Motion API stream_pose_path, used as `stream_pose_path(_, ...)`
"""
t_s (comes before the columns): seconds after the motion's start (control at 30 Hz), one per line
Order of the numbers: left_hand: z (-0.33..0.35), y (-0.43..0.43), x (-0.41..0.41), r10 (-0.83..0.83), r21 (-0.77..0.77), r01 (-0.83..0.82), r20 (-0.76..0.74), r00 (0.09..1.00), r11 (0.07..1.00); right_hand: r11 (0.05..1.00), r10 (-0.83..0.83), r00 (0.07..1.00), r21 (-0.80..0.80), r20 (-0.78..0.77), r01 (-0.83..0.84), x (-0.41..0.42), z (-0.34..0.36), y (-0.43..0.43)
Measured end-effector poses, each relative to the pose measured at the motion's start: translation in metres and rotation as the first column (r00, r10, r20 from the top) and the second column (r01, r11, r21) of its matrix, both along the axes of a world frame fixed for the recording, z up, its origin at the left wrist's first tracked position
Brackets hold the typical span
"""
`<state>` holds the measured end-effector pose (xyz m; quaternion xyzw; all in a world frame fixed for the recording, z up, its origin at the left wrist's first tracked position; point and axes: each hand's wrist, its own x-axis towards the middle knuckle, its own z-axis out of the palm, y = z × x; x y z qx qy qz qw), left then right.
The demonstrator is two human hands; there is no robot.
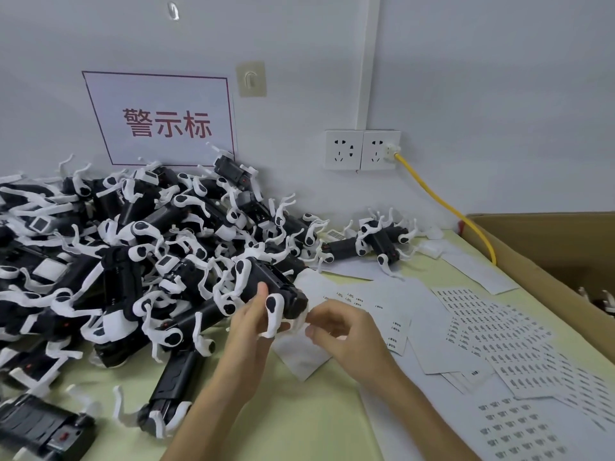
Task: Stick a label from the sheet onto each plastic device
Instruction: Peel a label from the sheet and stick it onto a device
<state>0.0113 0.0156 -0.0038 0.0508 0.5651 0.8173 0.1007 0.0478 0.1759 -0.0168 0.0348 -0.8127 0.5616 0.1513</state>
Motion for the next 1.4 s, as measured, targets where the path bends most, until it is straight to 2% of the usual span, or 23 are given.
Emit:
stream_pose_path(0.1, 0.002, -0.001, -0.001, -0.018, 0.081, 0.015, 0.032, 0.999, 0.997, 0.969, -0.21, 0.976, 0.12, -0.057, 0.215, -0.006, -0.002, 0.016)
stream_pose_path(0.17, 0.001, -0.002, -0.002, -0.002, 0.096, -0.005, 0.076, 0.997, 0.995, 0.883, -0.343, 0.939, 0.329, -0.032, 0.334, -0.011, -0.006, 0.031)
stream_pose_path(0.23, 0.002, -0.002, -0.001, -0.028, 0.09, 0.021, 0.07, 0.997, 0.996, 0.767, -0.431, 0.9, 0.553, 0.067, 0.326, -0.014, -0.011, 0.045)
stream_pose_path(0.27, 0.003, -0.002, 0.001, -0.049, 0.087, 0.043, 0.062, 0.997, 0.995, 0.735, -0.453, 0.883, 0.613, 0.122, 0.292, -0.015, -0.014, 0.05)
stream_pose_path(0.33, 0.002, -0.002, 0.002, -0.099, 0.088, 0.093, 0.07, 0.993, 0.992, 0.728, -0.468, 0.86, 0.639, 0.202, 0.247, -0.017, -0.019, 0.054)
stream_pose_path(0.5, -0.003, -0.003, -0.001, -0.229, 0.18, 0.204, 0.131, 0.965, 0.962, 0.742, -0.5, 0.862, 0.552, 0.079, 0.38, -0.018, -0.017, 0.054)
stream_pose_path(0.63, -0.005, -0.005, -0.004, -0.238, 0.205, 0.198, 0.193, 0.952, 0.958, 0.887, -0.42, 0.905, 0.241, 0.065, 0.394, -0.013, -0.01, 0.053)
stream_pose_path(0.7, -0.005, -0.004, -0.004, -0.214, 0.203, 0.175, 0.187, 0.959, 0.963, 0.913, -0.396, 0.916, 0.132, 0.064, 0.385, -0.012, -0.006, 0.052)
stream_pose_path(0.97, -0.001, -0.002, 0.004, -0.212, 0.167, 0.2, 0.058, 0.975, 0.965, 0.925, -0.349, 0.932, 0.195, 0.102, 0.325, -0.011, -0.004, 0.047)
stream_pose_path(1.07, 0.0, -0.003, 0.004, -0.207, 0.168, 0.195, 0.06, 0.976, 0.966, 0.933, -0.329, 0.94, 0.186, 0.088, 0.309, -0.012, -0.005, 0.046)
stream_pose_path(1.2, 0.002, -0.001, 0.005, -0.175, 0.165, 0.152, 0.139, 0.975, 0.975, 0.949, -0.315, 0.948, 0.003, 0.039, 0.315, -0.013, -0.003, 0.047)
stream_pose_path(1.4, 0.003, -0.004, 0.005, -0.211, 0.055, 0.205, 0.131, 0.969, 0.977, 0.904, -0.291, 0.956, -0.318, 0.028, 0.284, -0.01, 0.005, 0.049)
